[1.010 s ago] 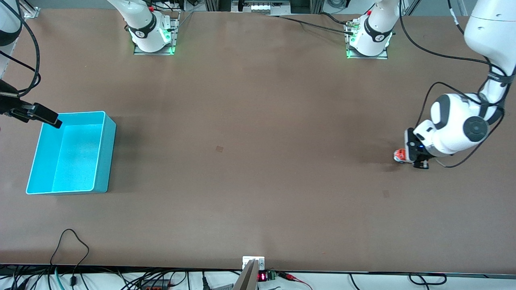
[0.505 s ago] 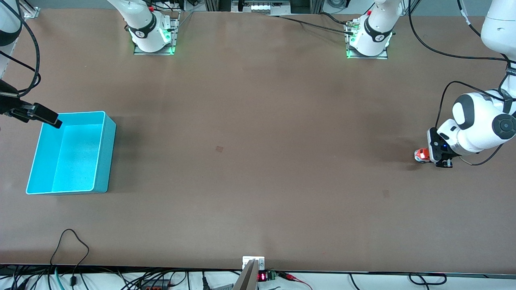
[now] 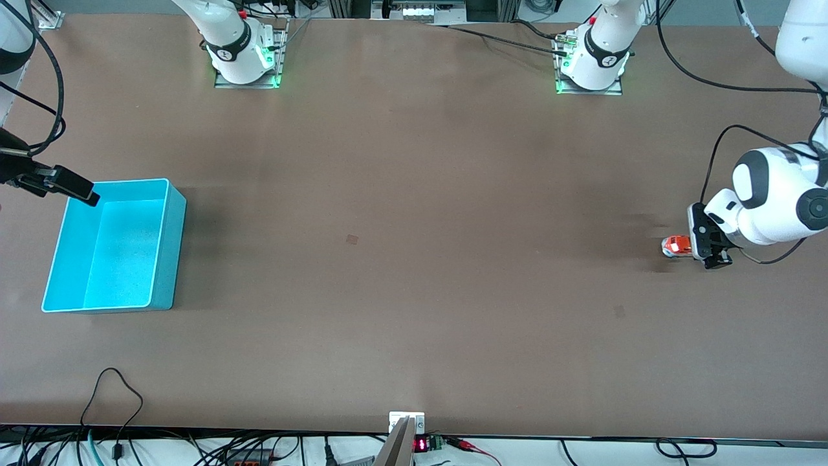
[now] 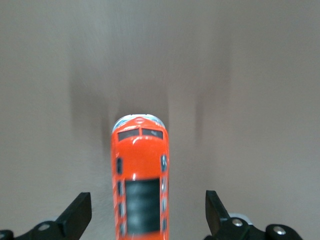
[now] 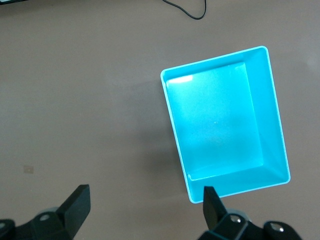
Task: Wind up bus and store in blue box
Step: 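Drag the car backward along the table with the left gripper, then open the left gripper, releasing the car to roll toward the box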
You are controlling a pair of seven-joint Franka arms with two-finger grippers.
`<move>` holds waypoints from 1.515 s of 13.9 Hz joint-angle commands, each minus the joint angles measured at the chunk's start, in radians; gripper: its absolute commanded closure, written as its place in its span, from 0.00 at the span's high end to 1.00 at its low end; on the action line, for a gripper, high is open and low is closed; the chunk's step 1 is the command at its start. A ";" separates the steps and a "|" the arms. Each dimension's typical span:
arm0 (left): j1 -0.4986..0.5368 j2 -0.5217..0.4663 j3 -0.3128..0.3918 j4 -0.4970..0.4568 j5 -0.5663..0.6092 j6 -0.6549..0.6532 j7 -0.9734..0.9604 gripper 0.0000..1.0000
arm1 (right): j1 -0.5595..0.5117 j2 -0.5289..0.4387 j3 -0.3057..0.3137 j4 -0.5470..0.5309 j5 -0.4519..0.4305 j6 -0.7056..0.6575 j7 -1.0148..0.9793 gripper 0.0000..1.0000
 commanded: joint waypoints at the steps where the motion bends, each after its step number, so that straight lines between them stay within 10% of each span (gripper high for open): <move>1: -0.038 -0.084 -0.019 0.047 0.033 -0.160 -0.026 1.00 | -0.005 -0.007 0.004 -0.001 0.016 -0.006 0.006 1.00; 21: -0.265 -0.089 -0.023 0.219 -0.222 -0.056 -0.559 1.00 | -0.002 0.062 0.004 -0.003 0.059 -0.007 -0.015 1.00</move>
